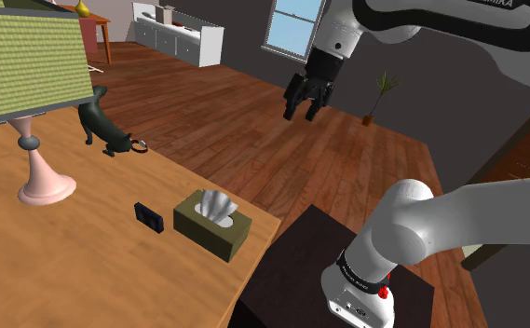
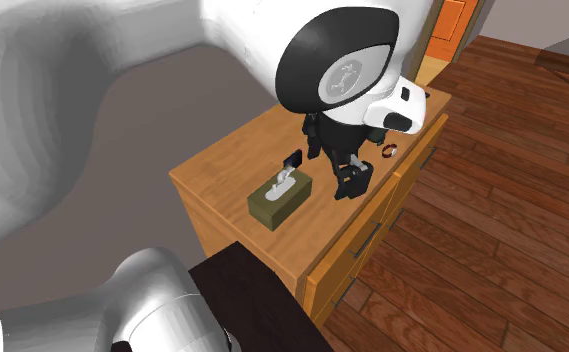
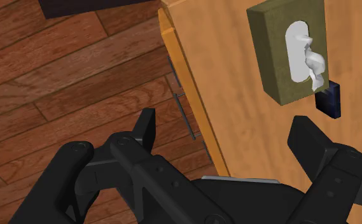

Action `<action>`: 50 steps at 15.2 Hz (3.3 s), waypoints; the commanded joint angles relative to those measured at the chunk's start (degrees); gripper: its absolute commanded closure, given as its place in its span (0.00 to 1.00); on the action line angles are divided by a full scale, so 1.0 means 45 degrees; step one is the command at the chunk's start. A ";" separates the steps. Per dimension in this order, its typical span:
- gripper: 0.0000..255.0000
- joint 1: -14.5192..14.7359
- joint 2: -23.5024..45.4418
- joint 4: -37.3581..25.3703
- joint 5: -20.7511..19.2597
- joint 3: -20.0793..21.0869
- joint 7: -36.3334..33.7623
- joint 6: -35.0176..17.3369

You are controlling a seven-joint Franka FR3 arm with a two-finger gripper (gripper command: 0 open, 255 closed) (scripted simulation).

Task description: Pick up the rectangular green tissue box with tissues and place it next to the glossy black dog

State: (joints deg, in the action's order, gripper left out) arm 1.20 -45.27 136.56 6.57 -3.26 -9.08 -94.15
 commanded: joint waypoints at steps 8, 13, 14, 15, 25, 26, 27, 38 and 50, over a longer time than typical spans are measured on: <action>0.00 0.0908 -0.0489 0.3091 0.1729 0.0377 0.0360 -0.3949; 0.00 0.1991 0.0032 0.4712 0.3321 0.0714 0.0919 -0.7144; 0.00 0.2273 0.0247 0.4961 0.3694 0.0770 0.1081 -0.7830; 0.00 0.2583 0.0502 0.5181 0.4090 0.0815 0.1265 -0.8532; 0.00 0.6201 0.3958 0.5586 0.8403 0.0273 0.4054 -1.4098; 0.00 0.6390 0.4212 0.5529 0.8642 0.0202 0.4238 -1.4312; 0.00 0.6586 0.4468 0.5464 0.8896 0.0124 0.4435 -1.4521; 1.00 0.7113 0.5133 0.5267 0.9622 -0.0104 0.5011 -1.5024; 1.00 0.6563 0.4614 0.5209 0.8755 0.0255 0.4168 -1.4461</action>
State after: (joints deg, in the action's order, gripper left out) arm 31.53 -23.86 160.20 47.29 -2.66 10.99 -160.09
